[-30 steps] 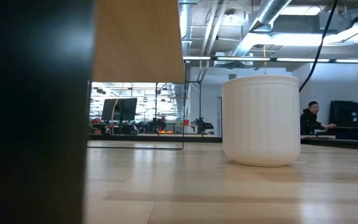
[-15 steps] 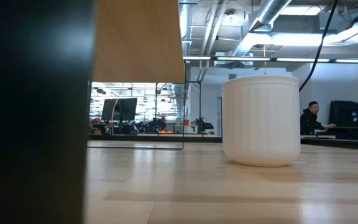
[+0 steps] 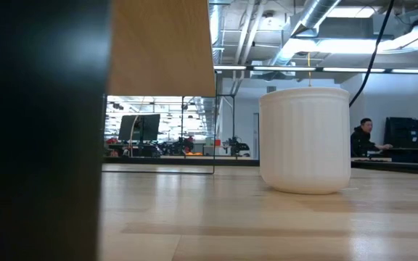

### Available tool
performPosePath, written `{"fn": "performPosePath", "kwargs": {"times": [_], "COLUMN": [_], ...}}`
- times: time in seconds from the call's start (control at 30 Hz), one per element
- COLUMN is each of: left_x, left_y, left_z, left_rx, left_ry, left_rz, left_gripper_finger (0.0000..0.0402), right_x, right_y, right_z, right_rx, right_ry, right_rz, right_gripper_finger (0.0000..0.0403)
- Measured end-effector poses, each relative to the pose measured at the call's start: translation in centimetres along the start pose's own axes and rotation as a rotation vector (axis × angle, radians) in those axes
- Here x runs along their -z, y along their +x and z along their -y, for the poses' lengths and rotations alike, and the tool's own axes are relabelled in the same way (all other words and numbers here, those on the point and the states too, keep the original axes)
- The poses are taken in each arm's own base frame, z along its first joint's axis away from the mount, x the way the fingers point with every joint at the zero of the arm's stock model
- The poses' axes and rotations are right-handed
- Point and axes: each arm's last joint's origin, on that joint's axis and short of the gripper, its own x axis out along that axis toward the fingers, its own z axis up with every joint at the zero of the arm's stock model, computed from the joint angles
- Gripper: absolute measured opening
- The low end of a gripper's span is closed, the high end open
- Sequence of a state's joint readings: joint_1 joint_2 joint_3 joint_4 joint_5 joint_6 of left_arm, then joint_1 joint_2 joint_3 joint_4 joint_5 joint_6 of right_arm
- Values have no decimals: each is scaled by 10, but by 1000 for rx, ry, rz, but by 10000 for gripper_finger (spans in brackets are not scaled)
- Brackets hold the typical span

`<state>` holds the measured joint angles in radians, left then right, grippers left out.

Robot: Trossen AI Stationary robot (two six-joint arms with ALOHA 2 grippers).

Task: Stack small to large cups/mugs on shelf
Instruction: Put the black mug on the shelf

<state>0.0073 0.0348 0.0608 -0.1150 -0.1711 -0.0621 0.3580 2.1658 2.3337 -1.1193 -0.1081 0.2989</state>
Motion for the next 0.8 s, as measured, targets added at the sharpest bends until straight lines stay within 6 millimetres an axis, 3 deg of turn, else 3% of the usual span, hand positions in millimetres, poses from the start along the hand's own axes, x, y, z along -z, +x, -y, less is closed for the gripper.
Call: {"fn": "performPosePath", "kwargs": {"times": [0.37, 0.8], "left_x": [0, 0], "left_y": [0, 0], "left_z": [0, 0], "left_rx": [0, 0], "left_ry": [-10, -10], "left_rz": [0, 0], "left_gripper_finger": [169, 169], "right_x": [0, 1], "right_y": [0, -1], "right_z": [1, 10], "right_rx": [3, 27], "right_ry": [1, 11], "right_rz": [-1, -32], "right_gripper_finger": [266, 268]}}
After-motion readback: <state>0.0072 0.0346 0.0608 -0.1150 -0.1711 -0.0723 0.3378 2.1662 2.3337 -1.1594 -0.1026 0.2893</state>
